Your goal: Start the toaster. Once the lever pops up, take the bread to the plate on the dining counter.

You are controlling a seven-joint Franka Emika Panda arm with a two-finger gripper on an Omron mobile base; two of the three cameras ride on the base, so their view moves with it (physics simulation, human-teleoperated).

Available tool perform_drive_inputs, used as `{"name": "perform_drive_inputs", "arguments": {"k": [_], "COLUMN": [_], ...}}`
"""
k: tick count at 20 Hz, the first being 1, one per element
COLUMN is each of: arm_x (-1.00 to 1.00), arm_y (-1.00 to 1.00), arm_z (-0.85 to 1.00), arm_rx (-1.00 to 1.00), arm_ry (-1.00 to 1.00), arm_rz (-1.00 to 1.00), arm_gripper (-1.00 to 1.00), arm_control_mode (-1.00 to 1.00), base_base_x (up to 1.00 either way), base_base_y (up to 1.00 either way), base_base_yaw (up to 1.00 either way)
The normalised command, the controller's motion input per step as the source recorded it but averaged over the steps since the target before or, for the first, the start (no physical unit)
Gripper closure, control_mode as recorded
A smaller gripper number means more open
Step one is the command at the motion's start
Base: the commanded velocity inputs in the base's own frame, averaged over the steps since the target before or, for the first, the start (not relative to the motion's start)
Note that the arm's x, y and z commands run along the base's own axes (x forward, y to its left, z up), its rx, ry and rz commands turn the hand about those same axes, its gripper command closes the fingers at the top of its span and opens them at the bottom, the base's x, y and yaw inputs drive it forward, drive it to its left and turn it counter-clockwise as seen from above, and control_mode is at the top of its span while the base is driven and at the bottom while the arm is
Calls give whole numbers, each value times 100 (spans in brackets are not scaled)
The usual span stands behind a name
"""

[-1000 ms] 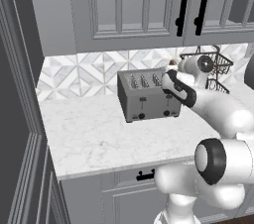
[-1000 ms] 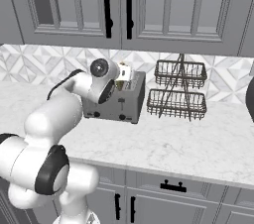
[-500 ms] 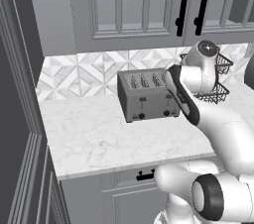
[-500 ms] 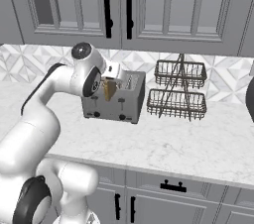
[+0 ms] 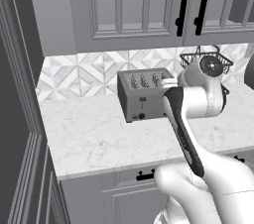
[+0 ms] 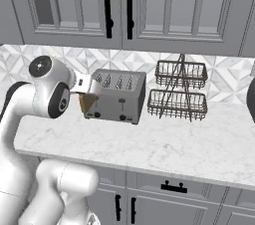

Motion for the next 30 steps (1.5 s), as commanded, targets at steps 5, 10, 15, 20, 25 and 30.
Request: {"name": "perform_drive_inputs", "arguments": {"k": [5, 10, 15, 20, 25, 30], "arm_x": [-95, -92, -60, -6, 0, 0], "arm_y": [15, 0, 0, 0, 0, 0], "arm_z": [36, 19, 0, 0, 0, 0], "arm_rx": [0, 7, 4, 0, 0, 0], "arm_ry": [0, -7, -5, 0, 0, 0], "arm_rz": [0, 0, 1, 0, 0, 0], "arm_gripper": [100, 100, 100, 100, 100, 100], "arm_control_mode": [-100, -100, -100, -100, -100, 100], "base_base_x": [0, 0, 0, 0, 0, -3], "base_base_y": [0, 0, 0, 0, 0, -2], "base_base_yaw": [0, 0, 0, 0, 0, -5]}}
